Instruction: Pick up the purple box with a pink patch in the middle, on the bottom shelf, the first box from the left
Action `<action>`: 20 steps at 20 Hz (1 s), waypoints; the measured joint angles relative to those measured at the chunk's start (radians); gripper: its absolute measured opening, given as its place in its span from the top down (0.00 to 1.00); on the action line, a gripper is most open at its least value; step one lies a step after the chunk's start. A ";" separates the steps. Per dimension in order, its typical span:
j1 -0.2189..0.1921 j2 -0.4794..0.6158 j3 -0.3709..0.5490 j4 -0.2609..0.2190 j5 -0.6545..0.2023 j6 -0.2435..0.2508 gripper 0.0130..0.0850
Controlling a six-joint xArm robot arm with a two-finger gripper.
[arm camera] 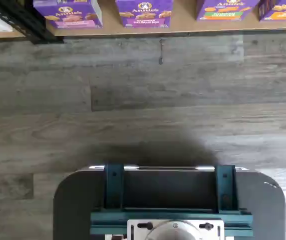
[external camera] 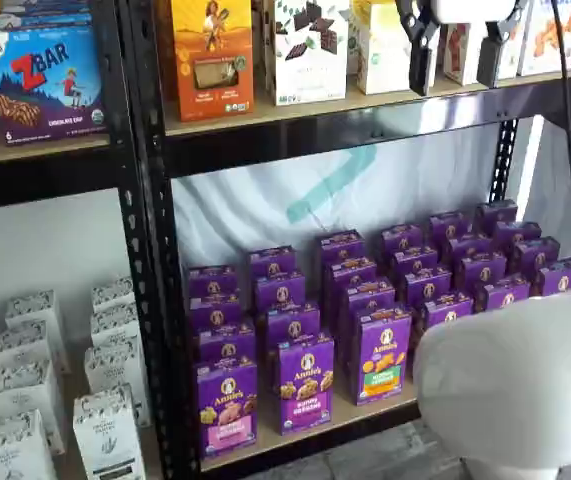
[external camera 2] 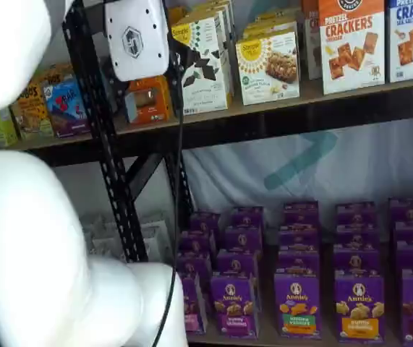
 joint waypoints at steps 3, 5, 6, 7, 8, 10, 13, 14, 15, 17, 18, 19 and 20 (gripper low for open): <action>-0.015 -0.015 0.014 0.015 -0.027 -0.009 0.00; -0.018 -0.014 0.015 0.020 -0.031 -0.011 0.00; -0.018 -0.013 0.016 0.021 -0.033 -0.010 0.00; -0.017 -0.012 0.017 0.022 -0.037 -0.009 0.00; -0.015 -0.012 0.020 0.022 -0.041 -0.007 0.00; -0.010 -0.009 0.028 0.023 -0.051 -0.002 0.00; -0.003 -0.006 0.046 0.035 -0.068 0.008 0.00; 0.009 -0.006 0.053 0.029 -0.075 0.017 0.00; 0.018 -0.006 0.062 0.028 -0.084 0.025 0.00; 0.042 -0.006 0.087 0.024 -0.109 0.046 0.00; 0.054 -0.007 0.101 0.020 -0.123 0.056 0.00; 0.068 -0.008 0.116 0.015 -0.139 0.067 0.00; 0.071 -0.007 0.129 0.019 -0.149 0.072 0.00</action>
